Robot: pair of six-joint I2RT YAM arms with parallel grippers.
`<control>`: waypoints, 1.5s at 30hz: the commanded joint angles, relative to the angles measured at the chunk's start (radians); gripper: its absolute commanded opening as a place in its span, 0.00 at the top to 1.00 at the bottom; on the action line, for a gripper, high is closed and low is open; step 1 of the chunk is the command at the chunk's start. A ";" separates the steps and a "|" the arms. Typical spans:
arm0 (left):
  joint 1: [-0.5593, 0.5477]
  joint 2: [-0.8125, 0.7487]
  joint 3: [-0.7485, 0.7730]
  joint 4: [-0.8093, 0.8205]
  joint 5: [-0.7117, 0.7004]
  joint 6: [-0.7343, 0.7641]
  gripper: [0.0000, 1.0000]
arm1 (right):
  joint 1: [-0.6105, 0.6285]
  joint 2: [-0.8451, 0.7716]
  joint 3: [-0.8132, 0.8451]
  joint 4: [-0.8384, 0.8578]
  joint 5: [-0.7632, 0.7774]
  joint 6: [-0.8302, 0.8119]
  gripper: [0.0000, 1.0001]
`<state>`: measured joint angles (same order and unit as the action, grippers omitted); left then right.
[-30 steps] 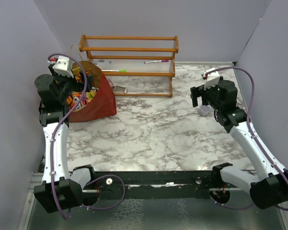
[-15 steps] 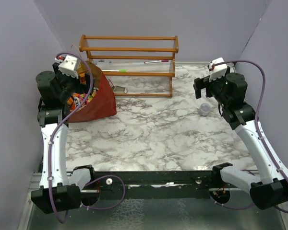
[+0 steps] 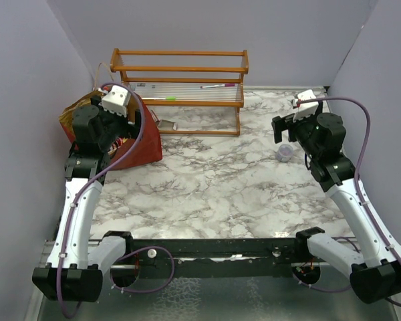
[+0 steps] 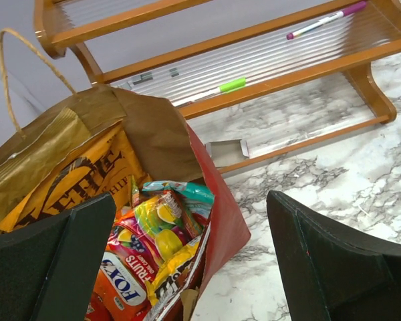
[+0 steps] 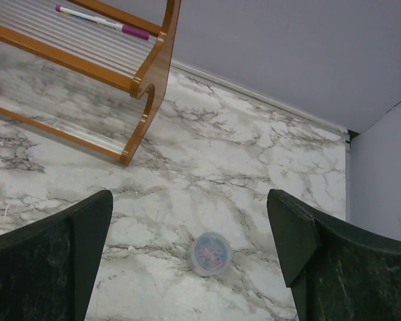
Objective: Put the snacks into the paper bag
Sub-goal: Reset both arms
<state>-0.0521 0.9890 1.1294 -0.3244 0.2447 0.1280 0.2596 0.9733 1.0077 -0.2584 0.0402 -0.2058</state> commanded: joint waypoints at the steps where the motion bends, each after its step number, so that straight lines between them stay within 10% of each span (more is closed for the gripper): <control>1: 0.000 -0.023 0.002 0.047 -0.060 0.005 0.01 | -0.006 -0.035 -0.035 0.107 -0.010 -0.017 0.01; 35: 0.052 -0.113 -0.059 0.179 -0.181 -0.148 0.01 | -0.006 -0.156 -0.164 0.151 -0.090 -0.038 0.01; 45: 0.057 -0.114 -0.086 0.131 0.078 -0.057 0.01 | -0.008 -0.167 -0.167 0.138 -0.090 -0.038 0.01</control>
<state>-0.0010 0.8848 1.0538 -0.1833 0.1787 0.0238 0.2596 0.8246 0.8520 -0.1310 -0.0353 -0.2337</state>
